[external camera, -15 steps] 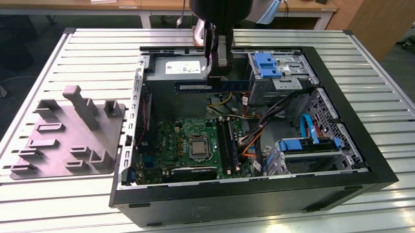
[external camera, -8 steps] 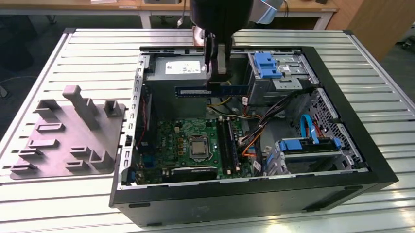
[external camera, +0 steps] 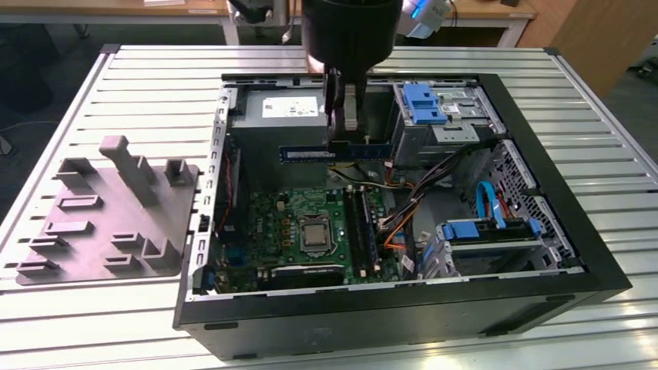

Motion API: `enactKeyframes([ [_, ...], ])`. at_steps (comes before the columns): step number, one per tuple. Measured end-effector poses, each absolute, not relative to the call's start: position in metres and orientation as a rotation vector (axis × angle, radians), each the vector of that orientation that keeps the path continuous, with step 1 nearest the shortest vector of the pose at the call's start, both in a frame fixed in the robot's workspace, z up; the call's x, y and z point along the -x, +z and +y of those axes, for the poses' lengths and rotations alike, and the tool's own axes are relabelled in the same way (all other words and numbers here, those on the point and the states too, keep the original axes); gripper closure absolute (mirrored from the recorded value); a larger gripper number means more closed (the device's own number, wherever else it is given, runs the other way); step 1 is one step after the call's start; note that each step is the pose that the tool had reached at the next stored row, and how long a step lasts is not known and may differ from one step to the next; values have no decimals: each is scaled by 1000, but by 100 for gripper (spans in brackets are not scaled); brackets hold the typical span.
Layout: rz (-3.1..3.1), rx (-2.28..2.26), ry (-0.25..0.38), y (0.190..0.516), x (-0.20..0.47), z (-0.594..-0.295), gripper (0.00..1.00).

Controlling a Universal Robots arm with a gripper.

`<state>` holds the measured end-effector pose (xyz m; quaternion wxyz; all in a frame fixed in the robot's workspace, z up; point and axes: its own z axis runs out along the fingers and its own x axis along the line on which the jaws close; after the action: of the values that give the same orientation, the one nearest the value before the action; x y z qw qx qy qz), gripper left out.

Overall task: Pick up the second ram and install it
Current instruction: 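Pick up the second ram and move it above second insertion slot, then insert the second ram into the second slot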

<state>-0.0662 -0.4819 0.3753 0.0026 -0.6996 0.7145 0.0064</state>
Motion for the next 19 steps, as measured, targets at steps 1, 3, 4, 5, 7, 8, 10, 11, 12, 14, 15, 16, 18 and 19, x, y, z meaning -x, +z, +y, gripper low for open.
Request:
enactKeyframes([
  [1, 2241, 2194, 20, 374, 66, -482, 89],
  [3, 2241, 2194, 20, 371, 66, -482, 89],
  [4, 2241, 2194, 20, 370, 66, -482, 89],
  [5, 2241, 2194, 20, 368, 66, -482, 89],
  [7, 2241, 2194, 20, 366, 65, -482, 89],
  [8, 2241, 2194, 20, 365, 65, -482, 89],
  [10, 2241, 2194, 20, 363, 65, -482, 89],
  [11, 2241, 2194, 20, 362, 65, -482, 89],
  [12, 2241, 2194, 20, 362, 65, -482, 89],
  [14, 2243, 2192, 20, 360, 65, -482, 89],
  [15, 2244, 2191, 20, 360, 65, -482, 89],
  [16, 2244, 2191, 20, 359, 65, -482, 89],
  [18, 2244, 2191, 20, 359, 65, -482, 89],
  [19, 2244, 2191, 20, 359, 65, -482, 89],
])
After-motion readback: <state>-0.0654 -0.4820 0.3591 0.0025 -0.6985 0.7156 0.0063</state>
